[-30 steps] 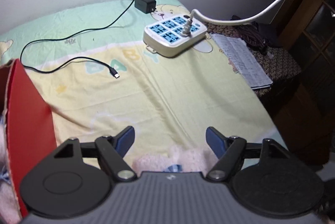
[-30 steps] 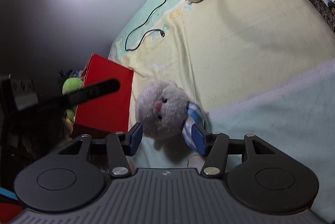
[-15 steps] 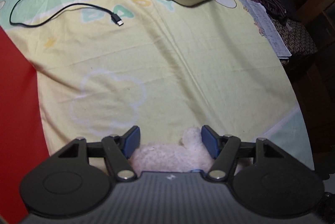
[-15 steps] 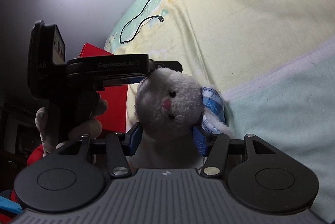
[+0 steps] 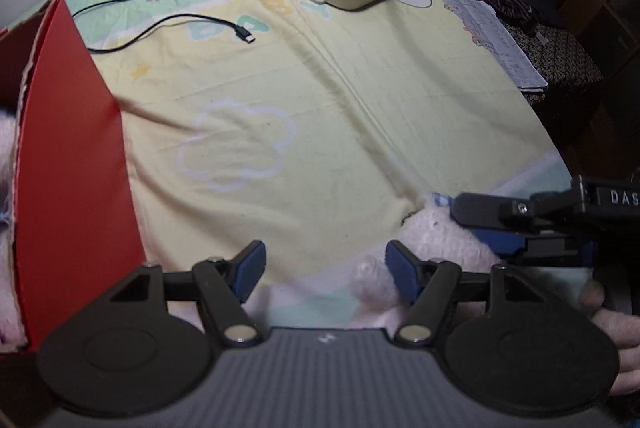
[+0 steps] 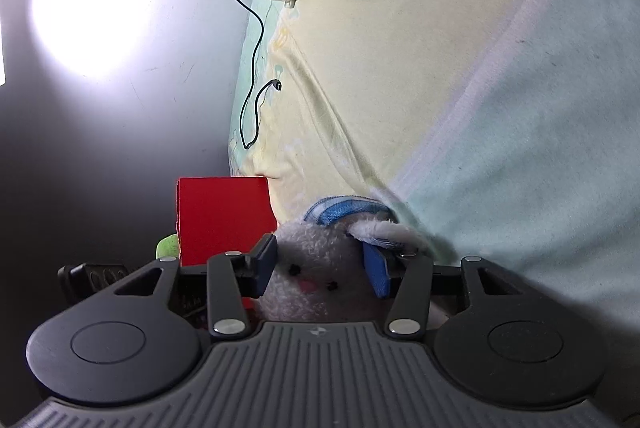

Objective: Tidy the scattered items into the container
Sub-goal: 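Carry the pink bunny plush with the right gripper over the red box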

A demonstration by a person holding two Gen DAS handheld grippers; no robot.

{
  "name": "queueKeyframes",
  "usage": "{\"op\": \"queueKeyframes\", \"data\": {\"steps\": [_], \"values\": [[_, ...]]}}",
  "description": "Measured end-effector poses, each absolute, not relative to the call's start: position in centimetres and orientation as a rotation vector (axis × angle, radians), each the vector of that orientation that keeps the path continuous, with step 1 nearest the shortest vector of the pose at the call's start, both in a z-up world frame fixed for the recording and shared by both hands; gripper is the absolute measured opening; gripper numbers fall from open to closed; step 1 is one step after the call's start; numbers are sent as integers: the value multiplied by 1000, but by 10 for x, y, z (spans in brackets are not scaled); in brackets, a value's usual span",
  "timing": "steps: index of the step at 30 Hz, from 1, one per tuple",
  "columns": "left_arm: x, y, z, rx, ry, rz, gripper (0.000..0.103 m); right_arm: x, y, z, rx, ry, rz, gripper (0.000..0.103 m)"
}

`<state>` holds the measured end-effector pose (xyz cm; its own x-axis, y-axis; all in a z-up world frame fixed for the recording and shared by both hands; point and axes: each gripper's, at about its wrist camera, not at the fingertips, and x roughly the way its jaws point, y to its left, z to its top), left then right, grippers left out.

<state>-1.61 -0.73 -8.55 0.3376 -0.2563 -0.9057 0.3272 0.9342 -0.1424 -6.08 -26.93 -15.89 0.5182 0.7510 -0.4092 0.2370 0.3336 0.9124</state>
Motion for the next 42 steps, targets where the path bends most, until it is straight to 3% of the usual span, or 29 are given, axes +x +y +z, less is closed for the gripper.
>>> {"op": "queueKeyframes", "data": {"steps": [6,14,17,25,35,42], "values": [[-50,2,-81,140,1127,-369,73,-28,-243,-141,1027,1040,486,50],[-61,36,-71,1,1125,-382,74,-20,-224,-123,915,1000,521,51],[-69,36,-67,-19,1113,-427,83,-26,-229,-110,856,989,526,52],[-85,36,-52,0,1075,-468,83,-52,-233,-104,772,1027,561,54],[-77,25,-93,13,1165,-437,78,-44,-209,-100,838,1028,659,54],[-76,29,-100,20,1155,-413,81,-45,-209,-102,765,1062,652,61]]}}
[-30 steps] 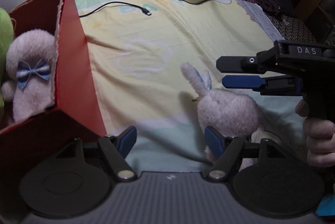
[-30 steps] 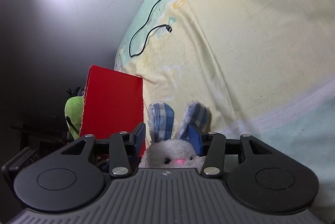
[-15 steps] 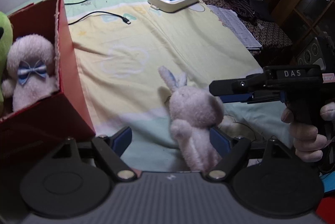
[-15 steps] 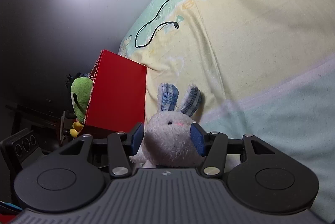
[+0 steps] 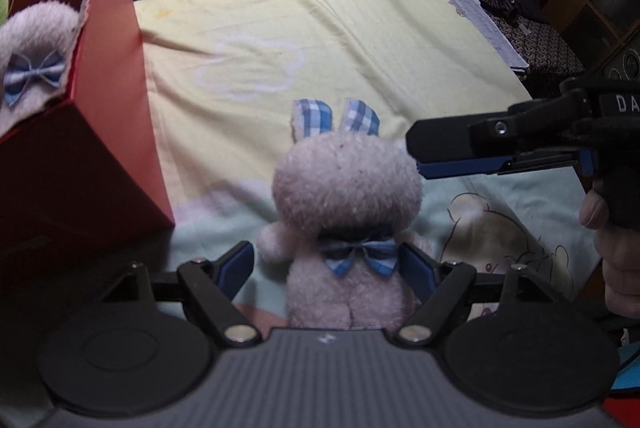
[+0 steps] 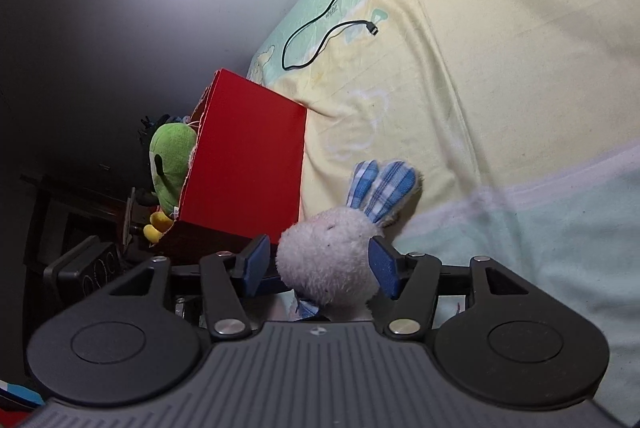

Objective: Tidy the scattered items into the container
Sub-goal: 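Carry the pink bunny plush with the right gripper over the red box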

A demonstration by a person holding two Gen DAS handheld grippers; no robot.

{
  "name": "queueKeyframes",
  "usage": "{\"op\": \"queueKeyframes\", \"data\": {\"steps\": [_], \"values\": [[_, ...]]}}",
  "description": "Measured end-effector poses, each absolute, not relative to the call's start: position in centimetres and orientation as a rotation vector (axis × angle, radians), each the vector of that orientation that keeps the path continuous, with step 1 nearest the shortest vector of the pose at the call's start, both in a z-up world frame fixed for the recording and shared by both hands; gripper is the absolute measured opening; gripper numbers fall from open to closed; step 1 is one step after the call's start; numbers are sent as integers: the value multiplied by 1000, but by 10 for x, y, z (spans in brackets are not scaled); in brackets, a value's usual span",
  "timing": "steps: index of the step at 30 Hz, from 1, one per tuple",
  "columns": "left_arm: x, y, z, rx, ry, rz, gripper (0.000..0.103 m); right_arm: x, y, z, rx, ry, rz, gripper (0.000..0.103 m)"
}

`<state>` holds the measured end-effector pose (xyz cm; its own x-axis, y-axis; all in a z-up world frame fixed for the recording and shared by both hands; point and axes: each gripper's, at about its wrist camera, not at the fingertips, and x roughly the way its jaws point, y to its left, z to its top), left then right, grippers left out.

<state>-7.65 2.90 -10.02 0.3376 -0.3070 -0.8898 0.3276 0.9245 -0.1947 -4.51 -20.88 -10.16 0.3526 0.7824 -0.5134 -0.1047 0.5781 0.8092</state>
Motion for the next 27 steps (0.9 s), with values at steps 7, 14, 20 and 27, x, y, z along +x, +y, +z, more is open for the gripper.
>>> {"op": "queueKeyframes", "data": {"steps": [7,14,20,27], "values": [[-65,13,-108,36,1145,-428,71,-39,-189,-119,735,1135,651,66],[-67,-3,-107,94,1116,-450,67,-35,-188,-130,765,1145,627,60],[-74,-12,-86,124,1040,-529,67,-48,-195,-119,744,1098,617,54],[-82,-3,-32,175,873,-609,67,-73,-202,-74,749,942,542,54]]}}
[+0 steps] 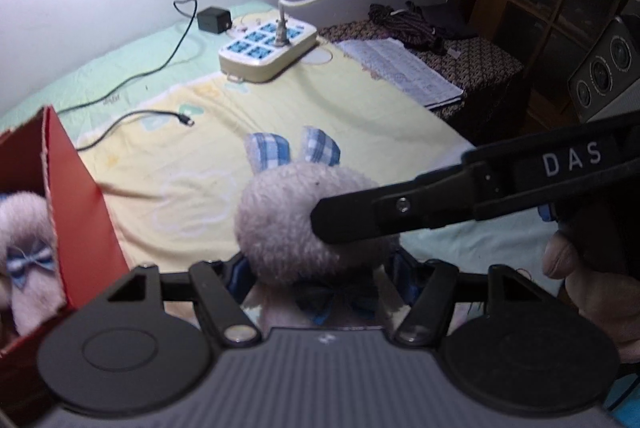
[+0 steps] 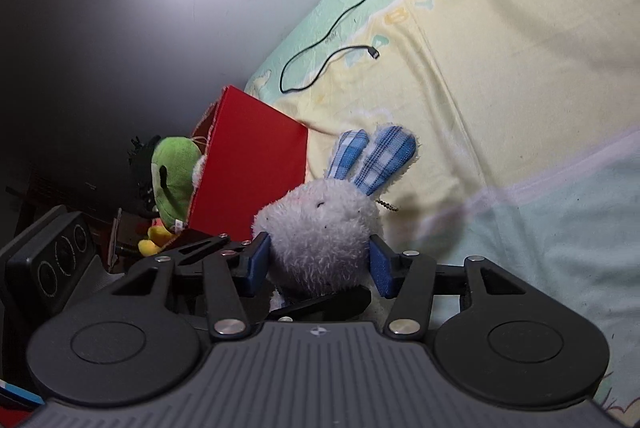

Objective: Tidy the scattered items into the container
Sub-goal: 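Carry the pink bunny plush with the right gripper over the red box, then lower the pink bunny plush into the box beside the green bean plush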

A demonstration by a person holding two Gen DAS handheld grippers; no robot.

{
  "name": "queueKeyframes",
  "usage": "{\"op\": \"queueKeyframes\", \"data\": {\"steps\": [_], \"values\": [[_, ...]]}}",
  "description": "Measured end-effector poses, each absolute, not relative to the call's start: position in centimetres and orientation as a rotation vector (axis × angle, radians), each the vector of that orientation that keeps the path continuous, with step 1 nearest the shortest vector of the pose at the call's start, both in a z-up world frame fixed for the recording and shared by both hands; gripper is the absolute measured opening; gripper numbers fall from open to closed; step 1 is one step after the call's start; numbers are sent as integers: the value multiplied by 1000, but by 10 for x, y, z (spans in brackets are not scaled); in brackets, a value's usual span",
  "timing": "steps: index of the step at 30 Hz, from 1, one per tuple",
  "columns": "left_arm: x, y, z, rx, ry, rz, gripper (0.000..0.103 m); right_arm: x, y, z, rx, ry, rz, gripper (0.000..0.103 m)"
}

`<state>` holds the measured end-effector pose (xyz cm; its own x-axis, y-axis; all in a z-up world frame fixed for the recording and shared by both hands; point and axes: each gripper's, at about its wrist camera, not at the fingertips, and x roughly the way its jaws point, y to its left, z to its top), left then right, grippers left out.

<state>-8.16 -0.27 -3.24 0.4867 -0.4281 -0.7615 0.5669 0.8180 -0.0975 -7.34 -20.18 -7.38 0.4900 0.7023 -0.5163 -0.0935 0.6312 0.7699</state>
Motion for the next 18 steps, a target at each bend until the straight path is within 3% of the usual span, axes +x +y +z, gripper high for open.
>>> {"op": "queueKeyframes", "data": {"steps": [9,18], "values": [[-81,48,27,199,667,-566,67,-81,-164,-4,680,696,545,55],[-69,103,34,195,613,-442,68,-58,-103,20,573,597,619,55]]}}
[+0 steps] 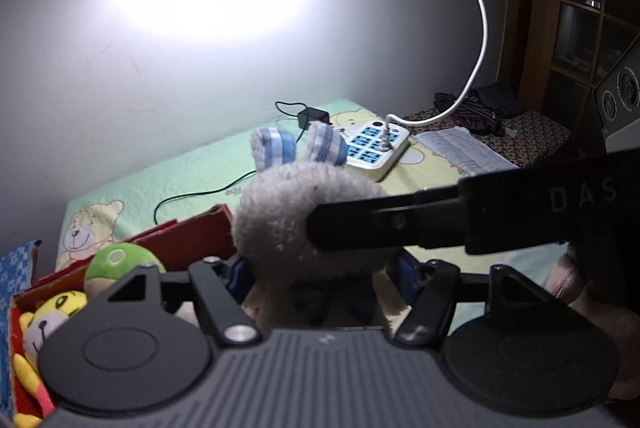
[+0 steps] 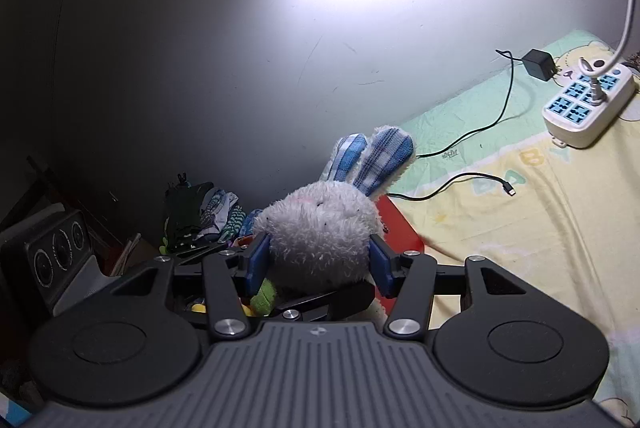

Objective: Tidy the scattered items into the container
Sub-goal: 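Lower the pink bunny plush into the box beside the green bean plush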

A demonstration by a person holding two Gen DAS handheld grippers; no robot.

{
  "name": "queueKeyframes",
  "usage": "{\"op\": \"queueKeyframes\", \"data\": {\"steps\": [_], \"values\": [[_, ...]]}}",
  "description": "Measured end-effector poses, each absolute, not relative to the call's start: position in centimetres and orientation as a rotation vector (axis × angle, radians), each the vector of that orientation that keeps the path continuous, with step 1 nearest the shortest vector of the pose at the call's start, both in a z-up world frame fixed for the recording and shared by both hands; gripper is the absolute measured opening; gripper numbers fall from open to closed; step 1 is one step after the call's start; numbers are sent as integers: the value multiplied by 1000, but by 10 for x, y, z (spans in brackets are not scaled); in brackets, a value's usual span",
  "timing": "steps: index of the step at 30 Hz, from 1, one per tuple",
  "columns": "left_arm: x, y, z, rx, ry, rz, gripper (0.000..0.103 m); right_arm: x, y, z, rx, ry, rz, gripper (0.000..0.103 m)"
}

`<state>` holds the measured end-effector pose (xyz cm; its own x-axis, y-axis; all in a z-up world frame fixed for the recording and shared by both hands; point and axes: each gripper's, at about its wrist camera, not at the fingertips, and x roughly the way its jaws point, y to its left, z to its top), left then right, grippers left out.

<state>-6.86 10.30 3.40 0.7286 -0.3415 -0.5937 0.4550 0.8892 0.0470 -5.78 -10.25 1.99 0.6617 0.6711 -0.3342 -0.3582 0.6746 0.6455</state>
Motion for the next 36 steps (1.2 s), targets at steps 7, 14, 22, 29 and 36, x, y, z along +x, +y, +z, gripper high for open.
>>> {"op": "queueKeyframes", "data": {"steps": [7,14,22,29,36], "values": [[-58,140,24,161,628,-361,68,-37,-60,22,514,615,675,55],[-50,158,1,143,675,-311,68,-21,-24,13,424,659,711,55],[-52,158,-14,157,678,-305,69,-6,-15,-2,350,679,751,55],[-34,158,-18,162,673,-277,70,10,-9,-13,356,636,725,54],[-41,144,-28,195,689,-303,72,16,-8,-18,309,628,713,54]]}}
